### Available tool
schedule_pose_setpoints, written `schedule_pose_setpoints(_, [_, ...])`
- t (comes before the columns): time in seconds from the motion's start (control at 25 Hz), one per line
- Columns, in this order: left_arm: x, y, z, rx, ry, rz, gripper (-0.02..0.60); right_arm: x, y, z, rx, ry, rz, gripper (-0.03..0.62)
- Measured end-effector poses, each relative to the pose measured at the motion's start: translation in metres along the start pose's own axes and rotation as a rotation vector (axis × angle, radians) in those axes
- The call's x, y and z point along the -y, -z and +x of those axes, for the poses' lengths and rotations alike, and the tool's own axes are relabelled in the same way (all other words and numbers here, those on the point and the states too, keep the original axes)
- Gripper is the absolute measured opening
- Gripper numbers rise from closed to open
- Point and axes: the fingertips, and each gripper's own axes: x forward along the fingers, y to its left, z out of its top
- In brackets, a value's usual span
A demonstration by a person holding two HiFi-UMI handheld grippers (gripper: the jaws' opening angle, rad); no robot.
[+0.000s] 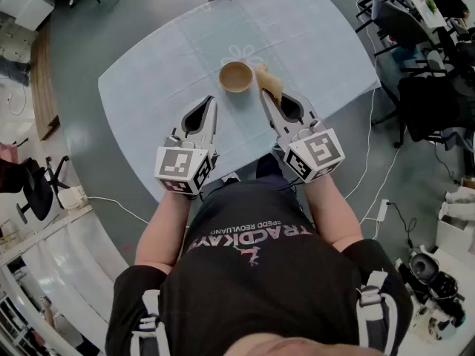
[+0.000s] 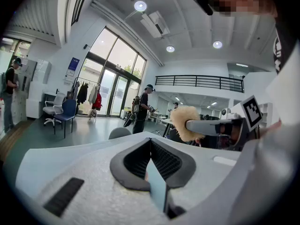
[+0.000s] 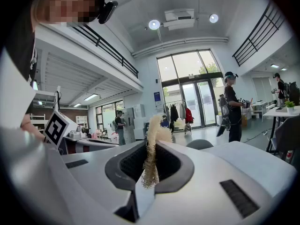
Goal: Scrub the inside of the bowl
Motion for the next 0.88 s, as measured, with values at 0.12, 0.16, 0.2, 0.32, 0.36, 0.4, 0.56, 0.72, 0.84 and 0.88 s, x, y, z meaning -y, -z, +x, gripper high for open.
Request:
schedule_pose_setpoints(0.12, [-0.001, 0.002, 0.000, -0.002, 0.000, -0.009, 0.017, 0.001, 0.002, 0.000, 0.002, 0.014, 0.010, 0.032])
schedule_pose_setpoints(0.16, [-0.001, 0.003, 0.001, -0.003, 0.001, -0.010, 0.017, 0.002, 0.003, 0.000, 0.002, 0.014, 0.011, 0.032])
schedule_pose_setpoints(0.2, [-0.001, 0.003, 0.002, -0.004, 0.001, -0.010, 0.017, 0.003, 0.002, 0.000, 0.002, 0.013, 0.010, 0.032])
schedule_pose_setpoints(0.32, [0.000, 0.004, 0.003, -0.007, 0.002, -0.012, 0.017, 0.004, 0.003, 0.001, 0.001, 0.010, 0.010, 0.032])
schedule_pose_setpoints(0.36, [-0.001, 0.005, 0.003, -0.009, 0.002, -0.014, 0.017, 0.004, 0.003, 0.001, 0.000, 0.008, 0.010, 0.032])
schedule_pose_setpoints(0.4, [-0.001, 0.007, 0.004, -0.012, 0.001, -0.016, 0.017, 0.003, 0.004, 0.002, -0.001, 0.004, 0.010, 0.032])
schedule_pose_setpoints(0.56, [-0.003, 0.017, 0.009, -0.031, -0.007, -0.030, 0.017, 0.008, 0.008, 0.001, -0.002, -0.010, 0.032, 0.032])
schedule_pose_setpoints(0.72, [-0.013, 0.039, 0.023, -0.093, -0.029, -0.077, 0.017, 0.020, 0.018, 0.004, -0.045, -0.005, 0.030, 0.032])
schedule_pose_setpoints(0.84, [-0.024, 0.056, 0.035, -0.137, -0.053, -0.107, 0.018, 0.032, 0.025, 0.011, -0.074, -0.006, 0.025, 0.032])
schedule_pose_setpoints(0.88, [-0.027, 0.062, 0.040, -0.150, -0.061, -0.116, 0.018, 0.036, 0.027, 0.014, -0.083, -0.011, 0.023, 0.032])
